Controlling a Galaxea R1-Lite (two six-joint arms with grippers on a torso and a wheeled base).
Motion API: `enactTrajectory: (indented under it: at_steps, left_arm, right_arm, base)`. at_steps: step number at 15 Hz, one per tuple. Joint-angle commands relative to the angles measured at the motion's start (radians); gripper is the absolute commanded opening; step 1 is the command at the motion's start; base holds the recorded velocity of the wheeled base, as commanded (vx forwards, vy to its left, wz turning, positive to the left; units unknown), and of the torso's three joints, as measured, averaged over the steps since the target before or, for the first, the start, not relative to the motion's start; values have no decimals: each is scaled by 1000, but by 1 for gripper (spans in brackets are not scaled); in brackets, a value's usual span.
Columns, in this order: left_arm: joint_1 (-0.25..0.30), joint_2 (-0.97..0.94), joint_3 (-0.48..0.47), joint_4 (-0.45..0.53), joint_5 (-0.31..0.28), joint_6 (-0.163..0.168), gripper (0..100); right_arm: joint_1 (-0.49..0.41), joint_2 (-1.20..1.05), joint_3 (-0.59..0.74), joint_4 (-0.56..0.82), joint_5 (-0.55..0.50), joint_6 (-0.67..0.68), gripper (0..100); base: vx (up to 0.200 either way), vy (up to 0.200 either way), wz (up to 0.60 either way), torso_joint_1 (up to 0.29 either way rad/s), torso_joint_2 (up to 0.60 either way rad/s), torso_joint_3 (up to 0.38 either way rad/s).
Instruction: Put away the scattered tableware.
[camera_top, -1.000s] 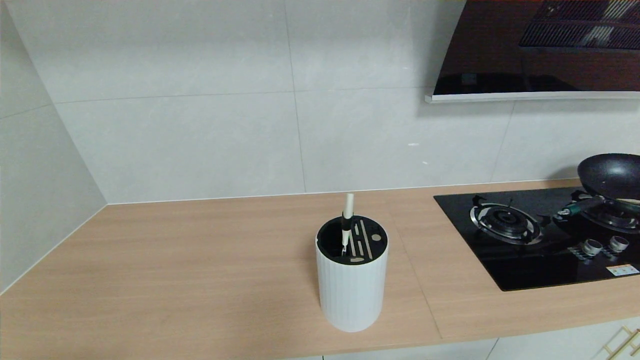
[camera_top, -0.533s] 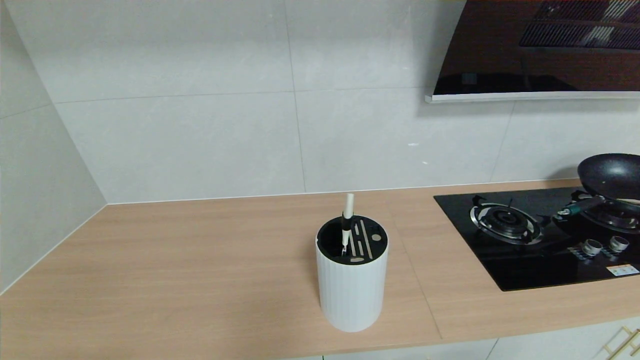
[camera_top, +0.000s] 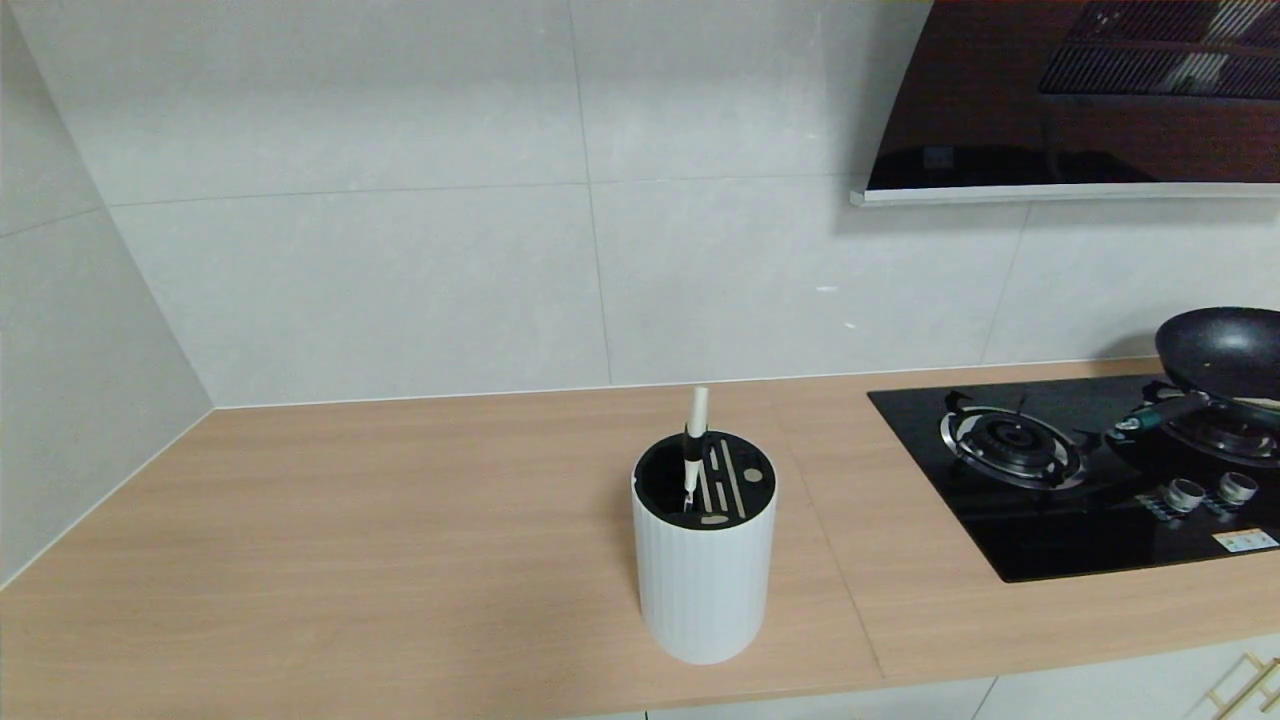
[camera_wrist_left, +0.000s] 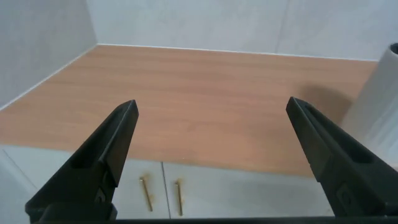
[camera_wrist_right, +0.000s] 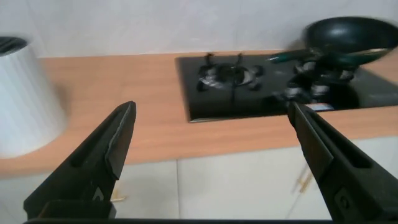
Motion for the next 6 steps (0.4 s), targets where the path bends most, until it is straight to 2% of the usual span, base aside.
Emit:
enactTrajectory:
  at_steps: [1, 3, 6]
  left_arm:
    - [-1, 2, 0, 13, -26, 41, 100]
    - [-6, 8, 0, 13, -40, 60, 100]
    - [-6, 3, 0, 13, -46, 54, 100]
  right_arm:
    - [2, 1, 0, -2, 21, -13, 100]
    - [2, -1, 0, -2, 21, -9, 100]
    - [2, -1, 0, -2, 21, -7, 100]
  base:
    - [0, 0, 0, 0, 0, 0]
    - [0, 0, 0, 0, 0, 0]
    - [0, 0, 0, 0, 0, 0]
